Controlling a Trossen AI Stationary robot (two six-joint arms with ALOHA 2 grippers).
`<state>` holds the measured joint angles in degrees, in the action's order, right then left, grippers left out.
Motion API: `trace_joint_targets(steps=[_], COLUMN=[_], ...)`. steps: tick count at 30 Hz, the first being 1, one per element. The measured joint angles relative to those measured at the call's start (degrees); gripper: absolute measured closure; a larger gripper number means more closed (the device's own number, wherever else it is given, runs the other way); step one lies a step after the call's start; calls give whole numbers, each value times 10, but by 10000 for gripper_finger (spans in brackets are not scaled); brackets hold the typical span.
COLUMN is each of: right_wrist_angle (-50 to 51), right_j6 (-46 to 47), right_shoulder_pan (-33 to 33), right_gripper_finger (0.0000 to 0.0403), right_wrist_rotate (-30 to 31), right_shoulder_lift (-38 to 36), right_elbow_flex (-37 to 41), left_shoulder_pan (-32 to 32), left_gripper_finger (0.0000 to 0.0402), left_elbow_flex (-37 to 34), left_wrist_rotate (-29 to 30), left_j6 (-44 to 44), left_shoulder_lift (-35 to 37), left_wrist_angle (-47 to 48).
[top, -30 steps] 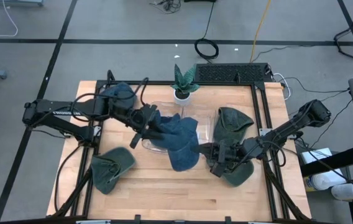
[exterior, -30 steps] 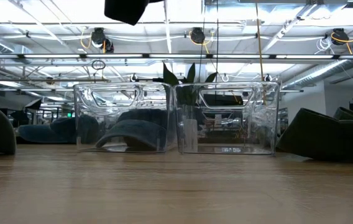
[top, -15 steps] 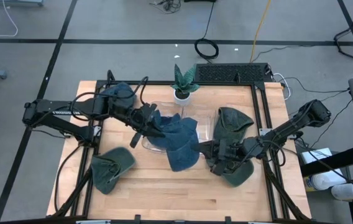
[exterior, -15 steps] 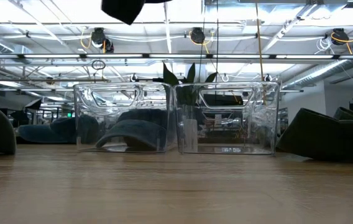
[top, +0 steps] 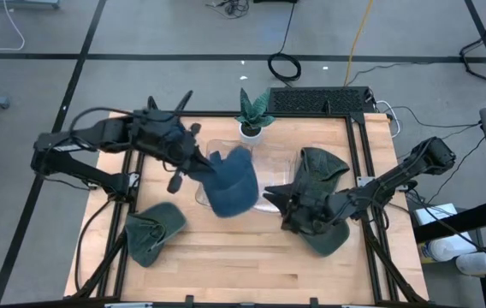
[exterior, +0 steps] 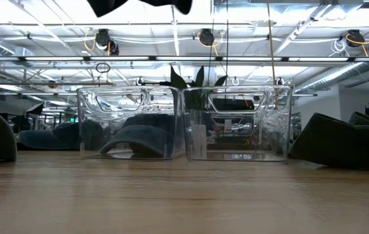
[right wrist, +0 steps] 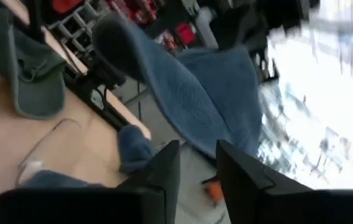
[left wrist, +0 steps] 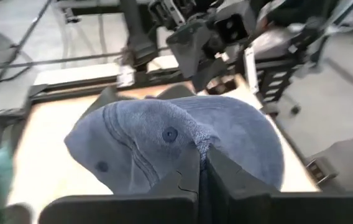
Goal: Pick & Place hat
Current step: Put the bottom blue cap into the left transparent bin
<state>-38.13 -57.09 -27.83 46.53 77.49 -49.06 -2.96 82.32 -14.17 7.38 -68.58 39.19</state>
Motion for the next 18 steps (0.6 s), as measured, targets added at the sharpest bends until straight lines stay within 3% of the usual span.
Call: trace_joint_targets(steps=[12, 18], right_wrist_angle=[-7, -2], right_j6=[219, 288], right_shoulder_pan=[36, 69], right_gripper_finger=[296, 297], right_wrist_rotate=[103, 107], right_shoulder_lift=[0, 0], right_elbow_flex=[0, 0], left_shoulder_pan=[1, 1], left_gripper_finger=[398, 398], left_elbow_flex=[91, 93], left_wrist_rotate=[102, 140], left_j6=[88, 155], left_shoulder_lift=[0, 0], left_wrist_angle=[168, 216])
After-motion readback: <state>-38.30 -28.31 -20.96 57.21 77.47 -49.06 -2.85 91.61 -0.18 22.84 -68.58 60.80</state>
